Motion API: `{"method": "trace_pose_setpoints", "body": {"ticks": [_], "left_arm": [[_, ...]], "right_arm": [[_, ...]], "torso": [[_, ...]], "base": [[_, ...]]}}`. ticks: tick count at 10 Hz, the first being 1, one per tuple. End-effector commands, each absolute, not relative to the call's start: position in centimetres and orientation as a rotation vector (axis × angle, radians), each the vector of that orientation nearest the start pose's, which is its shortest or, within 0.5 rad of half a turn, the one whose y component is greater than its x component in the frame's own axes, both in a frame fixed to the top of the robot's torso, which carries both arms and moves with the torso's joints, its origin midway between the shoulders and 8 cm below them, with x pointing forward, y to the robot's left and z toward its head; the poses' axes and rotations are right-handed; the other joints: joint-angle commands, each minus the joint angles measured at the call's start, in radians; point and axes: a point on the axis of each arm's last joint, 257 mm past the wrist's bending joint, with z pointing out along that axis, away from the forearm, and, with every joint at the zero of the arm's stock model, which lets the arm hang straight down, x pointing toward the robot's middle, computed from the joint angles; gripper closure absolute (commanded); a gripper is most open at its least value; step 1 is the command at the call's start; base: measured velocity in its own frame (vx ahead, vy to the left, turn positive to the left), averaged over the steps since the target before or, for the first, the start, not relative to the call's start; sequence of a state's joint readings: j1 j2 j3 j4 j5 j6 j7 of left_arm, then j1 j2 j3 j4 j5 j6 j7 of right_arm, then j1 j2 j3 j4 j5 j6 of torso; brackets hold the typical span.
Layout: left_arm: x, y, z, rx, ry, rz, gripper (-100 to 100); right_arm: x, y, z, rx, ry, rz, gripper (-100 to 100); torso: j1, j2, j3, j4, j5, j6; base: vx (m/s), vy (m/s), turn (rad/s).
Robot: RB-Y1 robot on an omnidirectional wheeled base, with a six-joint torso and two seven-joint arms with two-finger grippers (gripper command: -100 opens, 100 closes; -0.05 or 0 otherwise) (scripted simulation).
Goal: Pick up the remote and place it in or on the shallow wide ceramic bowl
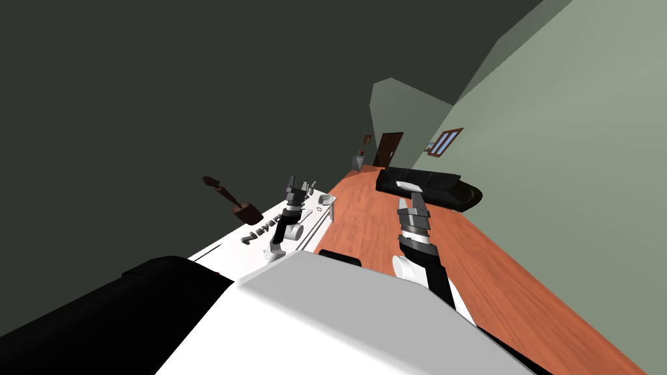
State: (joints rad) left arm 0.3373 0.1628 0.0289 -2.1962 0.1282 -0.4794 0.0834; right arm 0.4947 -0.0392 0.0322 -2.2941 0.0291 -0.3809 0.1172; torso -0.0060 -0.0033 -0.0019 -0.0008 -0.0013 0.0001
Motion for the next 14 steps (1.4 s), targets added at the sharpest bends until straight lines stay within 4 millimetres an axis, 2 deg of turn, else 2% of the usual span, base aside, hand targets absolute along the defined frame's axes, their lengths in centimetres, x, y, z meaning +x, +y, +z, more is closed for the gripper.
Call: {"method": "trace_pose_setpoints", "body": {"ticks": [1, 2, 4, 5, 7, 10, 11, 12, 13, 14], "left_arm": [[39.1, 28.4, 3.2, -0.664, 0.653, -1.501, -100], [39.2, 28.4, 3.1, -0.669, 0.656, -1.499, -100], [41.7, 29.6, 1.5, -0.745, 0.696, -1.509, -100], [41.8, 29.6, 1.4, -0.751, 0.701, -1.507, -100], [44.3, 31.2, -0.4, -0.842, 0.736, -1.511, -100], [45.8, 32.2, -2.0, -0.914, 0.768, -1.502, -100], [47.0, 33.2, -3.2, -0.97, 0.782, -1.499, -100], [47.1, 33.3, -3.4, -0.979, 0.789, -1.495, -100], [48.3, 34.4, -4.8, -1.042, 0.802, -1.488, -100], [48.4, 34.4, -5.0, -1.05, 0.808, -1.485, -100]], "right_arm": [[36.3, -26.4, 0.8, 0.645, 0.762, 1.185, 0], [36.3, -26.4, 0.8, 0.645, 0.762, 1.185, 0], [36.3, -26.4, 0.8, 0.644, 0.762, 1.185, 0], [36.3, -26.4, 0.8, 0.645, 0.762, 1.185, 0], [36.3, -26.4, 0.8, 0.644, 0.762, 1.185, 0], [36.3, -26.4, 0.8, 0.644, 0.762, 1.185, 0], [36.3, -26.4, 0.8, 0.644, 0.762, 1.185, 0], [36.3, -26.4, 0.8, 0.644, 0.762, 1.185, 0], [36.3, -26.4, 0.8, 0.644, 0.762, 1.185, 0], [36.3, -26.4, 0.8, 0.644, 0.762, 1.185, 0]], "torso": [[0.0, 0.0, 0.0, 0.0, 0.0, 0.0], [0.0, 0.0, 0.0, 0.0, 0.0, 0.0], [0.003, 0.0, 0.0, 0.0, 0.001, 0.0], [0.002, -0.001, -0.001, 0.0, 0.0, 0.0], [0.003, 0.0, 0.0, 0.0, 0.001, 0.0], [0.003, 0.001, 0.0, 0.0, 0.001, 0.0], [0.004, 0.001, 0.001, 0.0, 0.001, 0.0], [0.004, 0.001, 0.0, 0.0, 0.001, 0.0], [0.004, 0.001, 0.001, 0.0, 0.001, 0.0], [0.004, 0.001, 0.0, 0.0, 0.001, 0.0]], "base": [[0.036, -0.1, 0.019], [0.03, -0.061, 0.012], [0.05, -0.056, 0.017], [0.044, -0.046, 0.009], [0.038, -0.054, 0.008], [0.026, -0.049, 0.004], [0.031, -0.039, 0.0], [0.03, -0.03, -0.001], [0.031, -0.037, -0.006], [0.024, -0.028, -0.001]]}}
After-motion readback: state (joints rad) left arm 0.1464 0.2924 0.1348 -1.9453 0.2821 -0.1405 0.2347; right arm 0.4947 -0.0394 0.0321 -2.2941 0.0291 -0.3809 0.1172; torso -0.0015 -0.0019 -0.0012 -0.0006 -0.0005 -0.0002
